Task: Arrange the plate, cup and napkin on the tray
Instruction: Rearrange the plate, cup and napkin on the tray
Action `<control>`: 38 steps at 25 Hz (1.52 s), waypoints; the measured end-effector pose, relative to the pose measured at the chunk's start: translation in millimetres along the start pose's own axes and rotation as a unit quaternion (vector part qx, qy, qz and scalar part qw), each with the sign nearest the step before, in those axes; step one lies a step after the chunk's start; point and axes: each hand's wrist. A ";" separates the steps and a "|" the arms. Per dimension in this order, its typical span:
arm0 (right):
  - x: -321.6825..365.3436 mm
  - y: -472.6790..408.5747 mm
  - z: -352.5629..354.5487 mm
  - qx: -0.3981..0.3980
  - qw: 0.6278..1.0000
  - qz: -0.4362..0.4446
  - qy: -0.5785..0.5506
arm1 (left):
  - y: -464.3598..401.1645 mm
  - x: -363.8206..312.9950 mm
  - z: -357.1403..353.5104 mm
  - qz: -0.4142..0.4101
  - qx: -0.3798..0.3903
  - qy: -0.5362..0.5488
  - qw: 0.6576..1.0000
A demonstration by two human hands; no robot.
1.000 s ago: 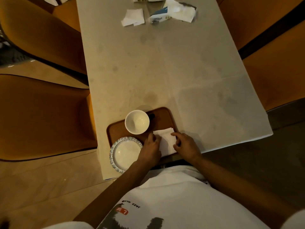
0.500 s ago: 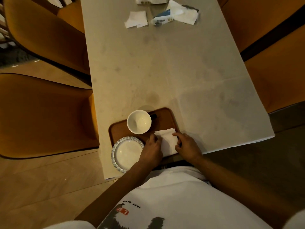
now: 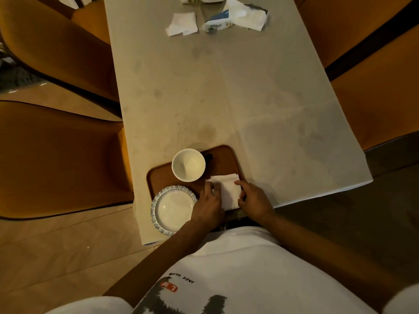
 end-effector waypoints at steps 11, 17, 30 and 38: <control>32.0 -35.1 39.6 0.077 0.932 0.213 0.283 | 0.8 -10.2 -4.3 -0.052 -0.020 -0.029 0.998; 35.2 -44.7 38.5 0.114 0.919 0.226 0.301 | -7.2 -10.9 -9.4 -0.018 -0.030 -0.016 0.999; 22.6 -7.9 6.6 0.038 0.985 0.099 0.133 | -4.9 7.1 15.5 -0.057 -0.012 -0.110 0.992; 22.7 3.3 4.4 -0.023 0.978 0.131 0.160 | 14.0 10.5 14.9 -0.012 -0.117 -0.028 0.993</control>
Point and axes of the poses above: each hand's wrist, its own y-axis away from the middle knuckle, its own z-axis out of the back of the hand, x = y × z, and after that the axes turned 12 degrees about -z, right-handed
